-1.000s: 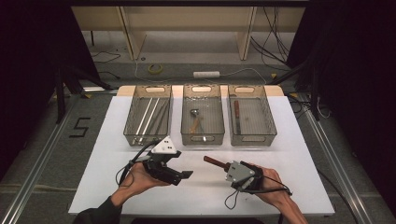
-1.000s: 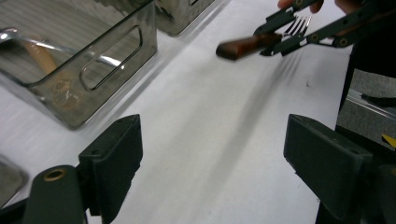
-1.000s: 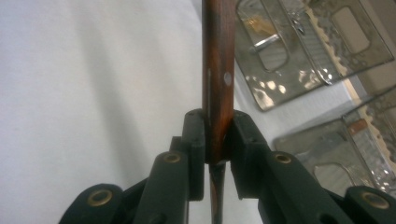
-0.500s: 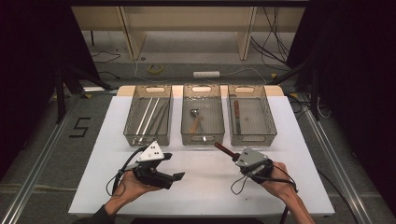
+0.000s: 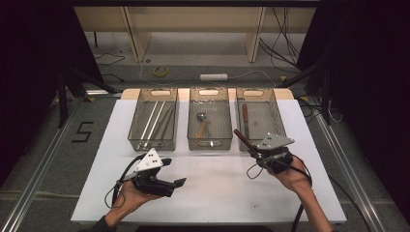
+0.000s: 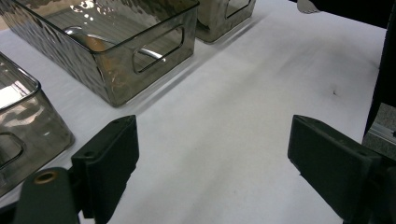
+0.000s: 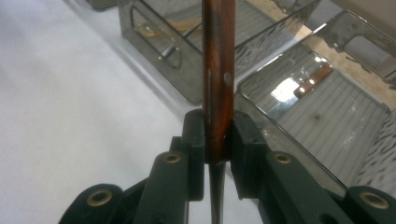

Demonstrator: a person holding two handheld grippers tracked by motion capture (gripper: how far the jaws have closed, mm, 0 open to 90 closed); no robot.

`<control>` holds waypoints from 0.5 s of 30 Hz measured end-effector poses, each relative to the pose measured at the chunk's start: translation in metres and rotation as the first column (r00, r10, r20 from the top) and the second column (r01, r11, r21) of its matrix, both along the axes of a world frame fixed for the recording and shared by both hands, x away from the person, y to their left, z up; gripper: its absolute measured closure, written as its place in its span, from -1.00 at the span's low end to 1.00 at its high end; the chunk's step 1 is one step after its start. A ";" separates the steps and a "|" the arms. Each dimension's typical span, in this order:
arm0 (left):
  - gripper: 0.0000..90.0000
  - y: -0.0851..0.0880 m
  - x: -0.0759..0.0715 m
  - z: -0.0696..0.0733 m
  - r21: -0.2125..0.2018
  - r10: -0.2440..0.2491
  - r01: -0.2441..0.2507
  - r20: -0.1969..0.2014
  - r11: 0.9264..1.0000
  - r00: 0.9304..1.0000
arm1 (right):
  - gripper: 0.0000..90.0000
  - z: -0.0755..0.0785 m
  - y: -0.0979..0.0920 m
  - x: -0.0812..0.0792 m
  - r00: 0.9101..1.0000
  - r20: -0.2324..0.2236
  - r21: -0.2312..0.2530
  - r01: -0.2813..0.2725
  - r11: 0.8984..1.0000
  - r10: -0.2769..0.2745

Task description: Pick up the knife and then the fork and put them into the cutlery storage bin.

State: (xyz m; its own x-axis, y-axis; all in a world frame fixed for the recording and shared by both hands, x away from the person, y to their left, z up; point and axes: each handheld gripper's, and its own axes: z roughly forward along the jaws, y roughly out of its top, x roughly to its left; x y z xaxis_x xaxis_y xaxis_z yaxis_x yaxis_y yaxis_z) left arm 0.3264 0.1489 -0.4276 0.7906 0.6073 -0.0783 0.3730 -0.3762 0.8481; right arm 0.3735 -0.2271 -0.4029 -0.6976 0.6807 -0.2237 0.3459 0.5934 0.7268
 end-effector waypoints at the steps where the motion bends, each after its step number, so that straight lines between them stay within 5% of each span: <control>1: -0.65 0.000 -0.001 0.000 -0.001 0.004 -0.004 0.006 1.000 1.000 | 0.73 0.001 -0.001 0.002 1.000 -0.004 0.010 0.009 1.000 -0.009; 15: -0.65 0.010 -0.002 0.000 -0.042 0.044 -0.042 0.031 0.998 0.999 | 0.73 0.025 -0.020 0.043 0.988 -0.069 0.131 0.143 0.981 -0.135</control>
